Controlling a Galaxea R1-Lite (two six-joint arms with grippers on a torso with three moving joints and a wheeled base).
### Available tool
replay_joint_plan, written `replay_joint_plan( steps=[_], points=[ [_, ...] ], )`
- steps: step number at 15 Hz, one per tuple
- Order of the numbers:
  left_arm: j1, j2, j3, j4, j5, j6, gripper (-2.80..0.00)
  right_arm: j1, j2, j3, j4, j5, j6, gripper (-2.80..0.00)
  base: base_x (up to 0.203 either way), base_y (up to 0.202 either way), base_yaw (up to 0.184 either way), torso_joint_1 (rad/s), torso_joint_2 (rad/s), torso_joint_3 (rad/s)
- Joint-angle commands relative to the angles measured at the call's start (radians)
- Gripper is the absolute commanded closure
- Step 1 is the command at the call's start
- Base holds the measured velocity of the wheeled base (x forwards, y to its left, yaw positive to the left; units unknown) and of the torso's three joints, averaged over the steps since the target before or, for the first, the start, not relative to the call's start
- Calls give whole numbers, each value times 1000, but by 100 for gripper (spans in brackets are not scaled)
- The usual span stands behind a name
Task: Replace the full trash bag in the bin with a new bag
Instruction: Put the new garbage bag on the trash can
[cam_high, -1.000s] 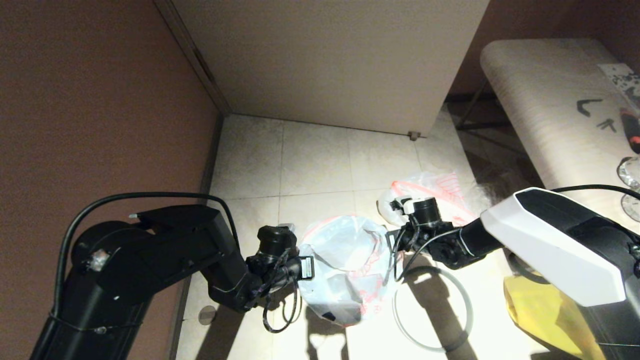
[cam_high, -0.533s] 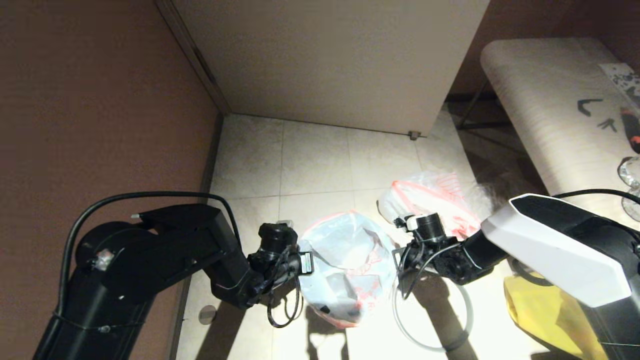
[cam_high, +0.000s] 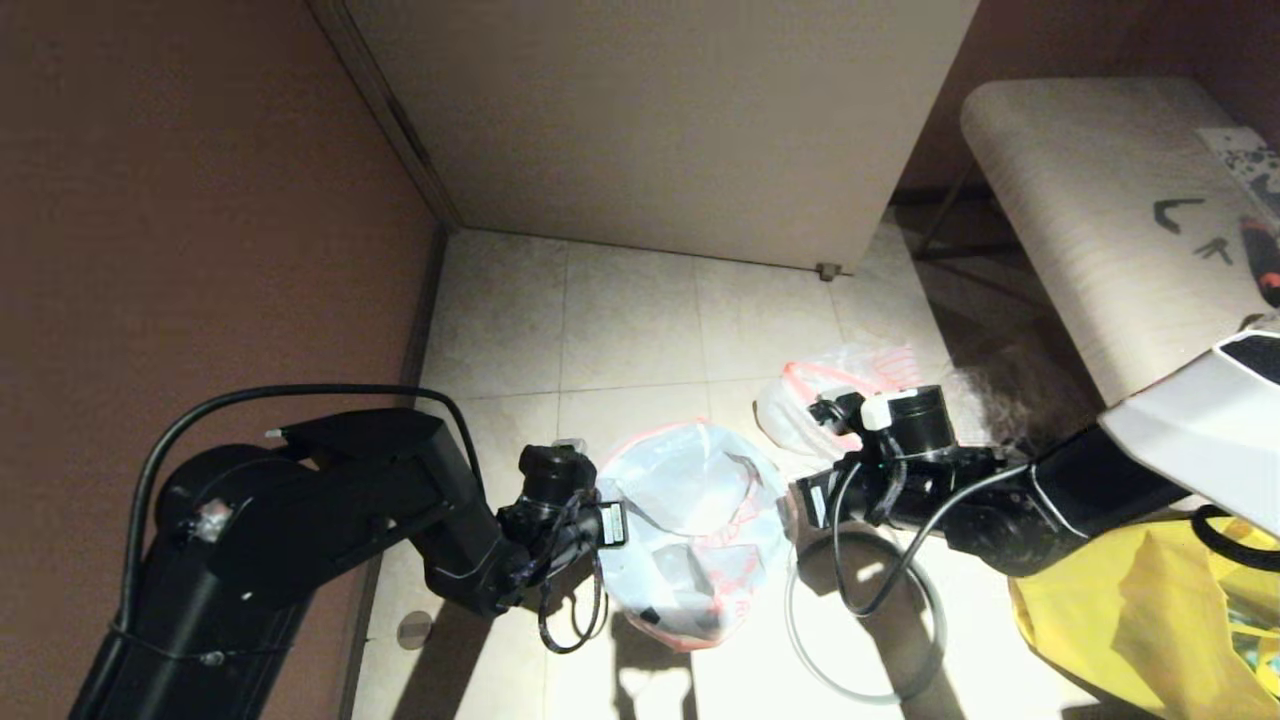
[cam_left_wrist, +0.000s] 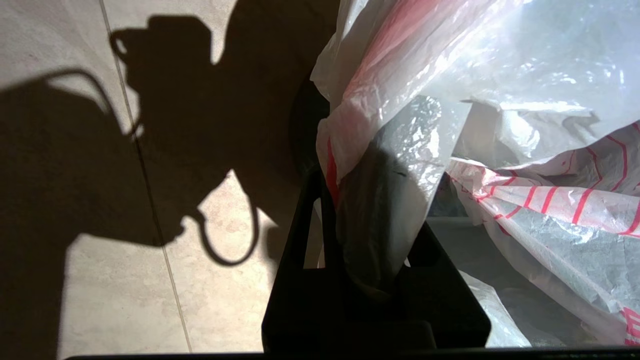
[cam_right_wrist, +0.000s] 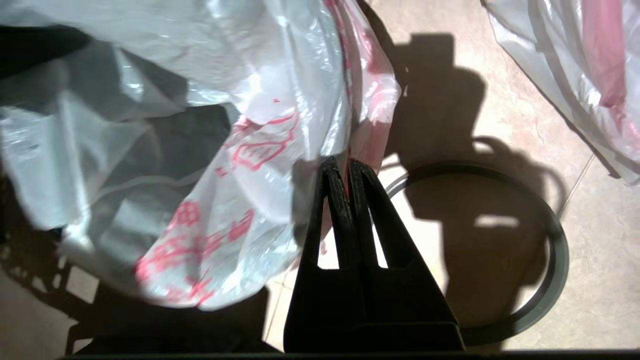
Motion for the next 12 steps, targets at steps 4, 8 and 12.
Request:
replay_joint_plan(
  steps=[4, 8, 12],
  points=[
    [31, -4, -25, -7, 32, -53, 0, -5, -203, 127, -2, -64, -11, 0, 0, 0, 0, 0, 0, 0],
    [31, -41, 17, -11, 33, -50, -280, -8, -297, 218, -1, -122, -12, 0, 0, 0, 0, 0, 0, 0],
    [6, -151, 171, -31, 29, -47, -280, -8, -406, 297, 52, -176, -23, 0, 0, 0, 0, 0, 0, 0]
  ],
)
